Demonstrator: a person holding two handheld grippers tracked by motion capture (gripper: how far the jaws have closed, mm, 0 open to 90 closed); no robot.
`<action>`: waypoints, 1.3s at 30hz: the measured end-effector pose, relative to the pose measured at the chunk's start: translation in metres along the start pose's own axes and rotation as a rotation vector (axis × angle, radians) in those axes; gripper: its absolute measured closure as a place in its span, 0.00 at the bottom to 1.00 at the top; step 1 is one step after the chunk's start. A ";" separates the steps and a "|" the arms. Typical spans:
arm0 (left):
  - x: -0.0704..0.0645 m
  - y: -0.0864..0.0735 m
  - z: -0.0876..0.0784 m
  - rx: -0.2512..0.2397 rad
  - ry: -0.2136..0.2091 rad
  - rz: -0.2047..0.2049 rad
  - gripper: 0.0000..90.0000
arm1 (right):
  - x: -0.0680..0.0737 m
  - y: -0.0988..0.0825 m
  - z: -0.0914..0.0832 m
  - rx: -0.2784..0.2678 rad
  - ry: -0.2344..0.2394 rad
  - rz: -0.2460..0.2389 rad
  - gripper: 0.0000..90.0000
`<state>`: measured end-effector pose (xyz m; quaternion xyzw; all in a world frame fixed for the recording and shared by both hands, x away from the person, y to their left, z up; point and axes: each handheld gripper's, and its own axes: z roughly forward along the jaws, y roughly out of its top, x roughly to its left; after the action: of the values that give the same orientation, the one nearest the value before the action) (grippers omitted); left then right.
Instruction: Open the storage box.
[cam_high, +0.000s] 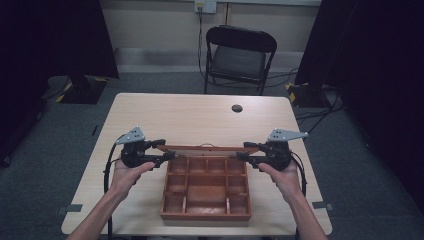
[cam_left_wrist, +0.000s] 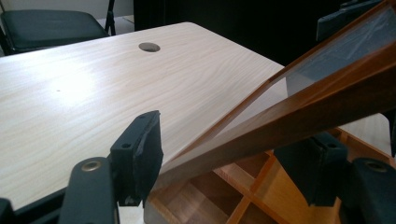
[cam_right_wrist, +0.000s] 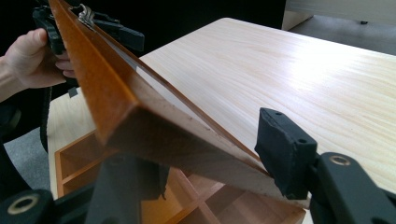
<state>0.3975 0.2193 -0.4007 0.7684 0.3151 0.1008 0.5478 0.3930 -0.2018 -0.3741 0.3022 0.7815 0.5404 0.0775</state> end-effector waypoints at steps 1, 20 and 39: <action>-0.001 0.001 0.001 -0.002 0.004 0.000 0.36 | 0.000 0.000 0.000 0.000 0.000 0.000 0.52; 0.004 0.008 0.012 -0.019 -0.009 0.000 0.56 | -0.017 0.000 0.004 -0.029 -0.028 0.036 0.56; 0.012 0.010 0.016 -0.024 -0.003 -0.009 0.60 | -0.030 -0.005 0.021 -0.024 -0.042 0.055 0.56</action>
<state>0.4186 0.2122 -0.4004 0.7605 0.3163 0.1011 0.5580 0.4245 -0.2028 -0.3934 0.3337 0.7646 0.5452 0.0826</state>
